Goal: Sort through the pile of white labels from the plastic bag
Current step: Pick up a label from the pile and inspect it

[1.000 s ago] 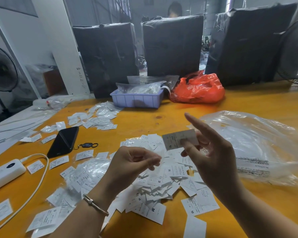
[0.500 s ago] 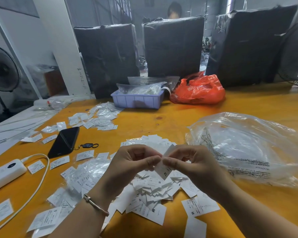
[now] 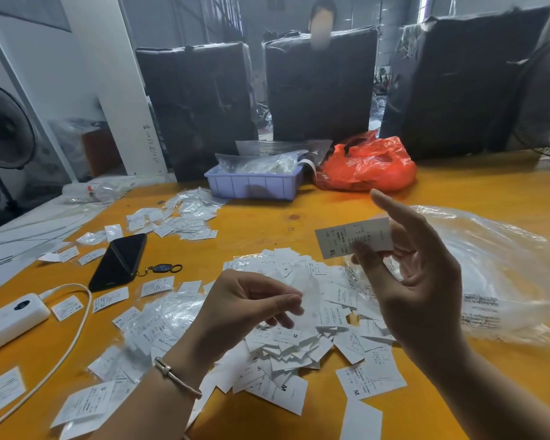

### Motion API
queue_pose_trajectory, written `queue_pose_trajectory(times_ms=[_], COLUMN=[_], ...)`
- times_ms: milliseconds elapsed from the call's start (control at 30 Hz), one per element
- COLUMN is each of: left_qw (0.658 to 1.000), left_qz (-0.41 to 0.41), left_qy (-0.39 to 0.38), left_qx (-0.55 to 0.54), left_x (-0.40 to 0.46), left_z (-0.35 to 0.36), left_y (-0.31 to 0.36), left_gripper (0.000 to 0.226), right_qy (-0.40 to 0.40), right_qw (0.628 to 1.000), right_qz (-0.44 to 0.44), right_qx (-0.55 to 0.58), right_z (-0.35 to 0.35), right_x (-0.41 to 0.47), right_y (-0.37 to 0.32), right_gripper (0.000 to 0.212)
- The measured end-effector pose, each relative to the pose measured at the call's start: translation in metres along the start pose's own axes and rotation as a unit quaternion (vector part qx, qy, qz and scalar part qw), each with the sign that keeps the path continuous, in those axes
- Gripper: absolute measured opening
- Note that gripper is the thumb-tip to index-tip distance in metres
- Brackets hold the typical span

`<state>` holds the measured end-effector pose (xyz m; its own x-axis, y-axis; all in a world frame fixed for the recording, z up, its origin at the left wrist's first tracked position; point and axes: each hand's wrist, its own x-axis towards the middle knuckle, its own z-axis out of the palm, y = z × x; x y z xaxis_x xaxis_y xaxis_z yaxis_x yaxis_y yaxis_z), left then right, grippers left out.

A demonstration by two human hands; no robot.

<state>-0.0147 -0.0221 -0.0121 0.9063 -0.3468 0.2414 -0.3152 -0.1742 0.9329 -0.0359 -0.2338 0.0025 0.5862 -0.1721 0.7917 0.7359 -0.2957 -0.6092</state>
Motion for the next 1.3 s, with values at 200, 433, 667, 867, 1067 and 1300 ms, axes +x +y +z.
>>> queue_pose_trajectory(times_ms=[200, 433, 667, 867, 1067, 1300], left_qw=[1.0, 1.0, 1.0, 1.0, 0.998, 0.996], left_qz=[0.002, 0.004, 0.006, -0.012, -0.033, -0.044], left_qy=[-0.001, -0.001, 0.001, -0.02, -0.057, -0.077], left_qx=[0.003, 0.002, 0.009, 0.02, 0.023, 0.021], left_x=[0.001, 0.001, 0.001, 0.001, 0.002, 0.003], left_z=[0.001, 0.0, -0.001, -0.001, 0.001, 0.002], left_y=[0.0, 0.0, 0.0, 0.0, 0.0, 0.0], left_gripper=[0.017, 0.02, 0.022, 0.022, 0.022, 0.024], right_qy=[-0.028, -0.042, -0.066, -0.107, -0.144, -0.222], right_qw=[0.997, 0.99, 0.985, 0.985, 0.978, 0.961], right_qz=[-0.054, -0.087, -0.089, -0.07, -0.046, -0.013], right_qx=[-0.037, -0.106, -0.134, -0.119, -0.144, -0.164], right_z=[0.005, 0.008, 0.007, 0.005, 0.004, 0.005], right_x=[-0.008, -0.008, -0.007, -0.006, -0.007, -0.008], right_y=[-0.005, -0.004, 0.0, 0.003, 0.007, 0.01], right_gripper=[0.045, 0.043, 0.043, 0.043, 0.033, 0.038])
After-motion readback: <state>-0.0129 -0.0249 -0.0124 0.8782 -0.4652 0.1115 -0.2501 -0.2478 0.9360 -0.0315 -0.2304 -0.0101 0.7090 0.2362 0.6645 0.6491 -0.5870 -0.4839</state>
